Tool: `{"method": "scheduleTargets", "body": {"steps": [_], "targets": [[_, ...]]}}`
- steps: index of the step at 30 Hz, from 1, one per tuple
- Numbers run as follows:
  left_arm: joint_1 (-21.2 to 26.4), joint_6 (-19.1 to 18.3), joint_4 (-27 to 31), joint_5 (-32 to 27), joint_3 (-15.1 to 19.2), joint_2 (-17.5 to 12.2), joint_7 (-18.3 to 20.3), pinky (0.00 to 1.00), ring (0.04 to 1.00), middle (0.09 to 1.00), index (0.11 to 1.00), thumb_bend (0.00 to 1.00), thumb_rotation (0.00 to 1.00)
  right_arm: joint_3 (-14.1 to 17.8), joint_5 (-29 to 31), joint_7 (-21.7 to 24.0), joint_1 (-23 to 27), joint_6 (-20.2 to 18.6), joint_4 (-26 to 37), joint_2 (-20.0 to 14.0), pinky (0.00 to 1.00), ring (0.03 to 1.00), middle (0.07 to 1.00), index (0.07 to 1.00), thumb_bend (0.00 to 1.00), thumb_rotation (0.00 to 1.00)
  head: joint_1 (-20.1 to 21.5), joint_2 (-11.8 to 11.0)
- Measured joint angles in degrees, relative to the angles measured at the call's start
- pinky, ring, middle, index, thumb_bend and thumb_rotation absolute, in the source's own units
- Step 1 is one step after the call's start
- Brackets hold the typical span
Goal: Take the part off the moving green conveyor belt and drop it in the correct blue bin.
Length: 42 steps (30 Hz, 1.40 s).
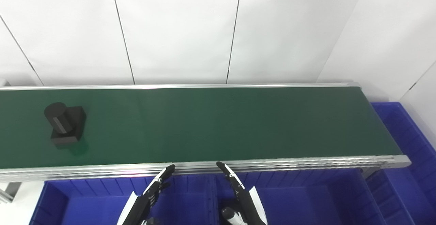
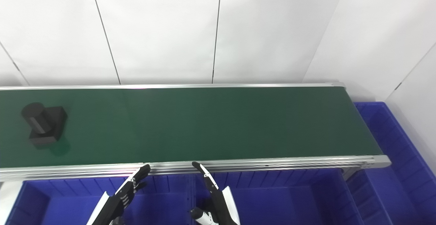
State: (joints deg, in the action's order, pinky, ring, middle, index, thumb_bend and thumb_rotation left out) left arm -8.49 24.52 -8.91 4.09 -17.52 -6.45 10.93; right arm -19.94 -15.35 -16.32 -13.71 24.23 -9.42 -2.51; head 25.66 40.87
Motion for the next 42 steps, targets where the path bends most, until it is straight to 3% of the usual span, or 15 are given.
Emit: {"method": "scheduleTargets", "body": {"steps": [17,32,42], "targets": [[0.0,0.0,-0.3,0.3,0.0,0.4,0.0,0.9,0.953,0.946,0.925,1.0,1.0,2.7,-0.8,3.3,-1.1,0.0,0.2,1.5,0.94,0.957,0.932,0.916,0.97,0.99,-1.4,-0.3],[-0.7,-0.2,2.2,2.9,-0.6,2.9,-0.1,0.9,0.958,0.954,0.93,1.0,1.0,4.8,-0.1,5.0,-2.8,0.0,4.1,-0.5,0.94,0.94,0.938,0.93,0.96,1.0,-11.2,3.2],[-0.7,-0.1,2.0,4.9,-0.7,4.7,-0.3,0.88,0.953,0.95,0.929,1.0,1.0,6.1,1.0,7.0,-3.3,0.0,4.2,-1.1,0.95,0.946,0.939,0.932,0.95,1.0,-11.9,2.7]]}}
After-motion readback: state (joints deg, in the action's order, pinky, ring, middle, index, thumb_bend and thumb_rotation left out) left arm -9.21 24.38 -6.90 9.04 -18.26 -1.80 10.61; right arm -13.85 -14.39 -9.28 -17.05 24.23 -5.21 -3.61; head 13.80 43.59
